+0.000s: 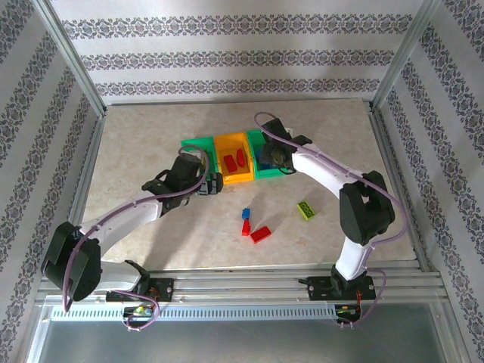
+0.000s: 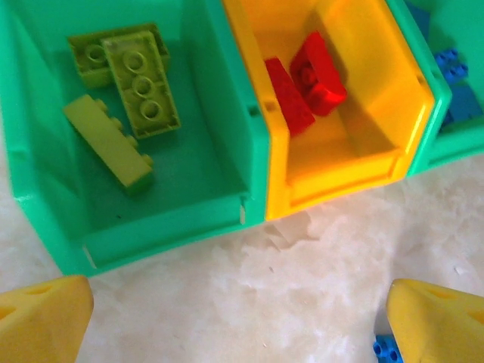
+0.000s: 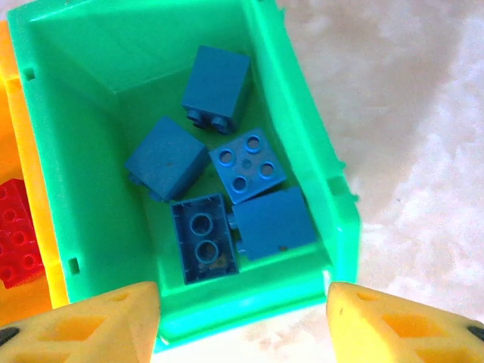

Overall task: Sort the legos into containers by color
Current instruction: Place the lego in the container, then pick up the lego from the middle-left of the table.

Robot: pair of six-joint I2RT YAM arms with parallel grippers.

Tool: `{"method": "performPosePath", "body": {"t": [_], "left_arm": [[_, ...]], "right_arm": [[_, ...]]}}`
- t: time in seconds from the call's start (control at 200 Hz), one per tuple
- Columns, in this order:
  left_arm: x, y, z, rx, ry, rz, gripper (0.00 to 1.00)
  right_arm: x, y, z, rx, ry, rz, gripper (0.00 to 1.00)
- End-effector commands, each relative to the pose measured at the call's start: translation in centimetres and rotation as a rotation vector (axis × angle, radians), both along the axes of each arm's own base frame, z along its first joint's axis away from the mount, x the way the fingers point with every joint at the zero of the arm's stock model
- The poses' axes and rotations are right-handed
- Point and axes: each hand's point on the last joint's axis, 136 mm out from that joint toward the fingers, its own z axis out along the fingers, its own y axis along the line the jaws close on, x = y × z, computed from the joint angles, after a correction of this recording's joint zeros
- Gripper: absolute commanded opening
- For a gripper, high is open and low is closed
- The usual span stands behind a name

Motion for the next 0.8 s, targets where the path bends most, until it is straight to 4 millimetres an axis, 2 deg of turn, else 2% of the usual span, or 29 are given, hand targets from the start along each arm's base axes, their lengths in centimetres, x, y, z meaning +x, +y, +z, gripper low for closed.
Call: {"method": "performPosePath", "body": {"t": [0.0, 0.345, 0.435, 0.495, 0.795], "left_arm": [[-0.7, -1.6, 0.0, 0.011, 0.020, -0.035, 1.00], [-3.3, -6.0, -2.3, 0.059, 0.097, -0.173, 1.00], [-4.1, -6.9, -2.8, 0.066, 0.120, -0.210, 1.00], [-4.9, -7.6, -3.2, 0.065, 0.135, -0.242, 1.00], [-9.3, -11.0, -5.4, 0.089, 0.219, -0.379, 1.00]], "right_arm": [[-0.8, -1.5, 1.1, -0.022, -0.038, -0.041, 0.63], [-4.8, -4.9, 1.1, -0.059, -0.048, -0.113, 0.80], [-6.1, -5.8, 0.9, -0.063, -0.046, -0.136, 0.87], [-7.0, -6.5, 0.7, -0.067, -0.046, -0.158, 0.98], [-10.6, -9.0, 0.2, -0.056, -0.051, -0.238, 0.98]]}}
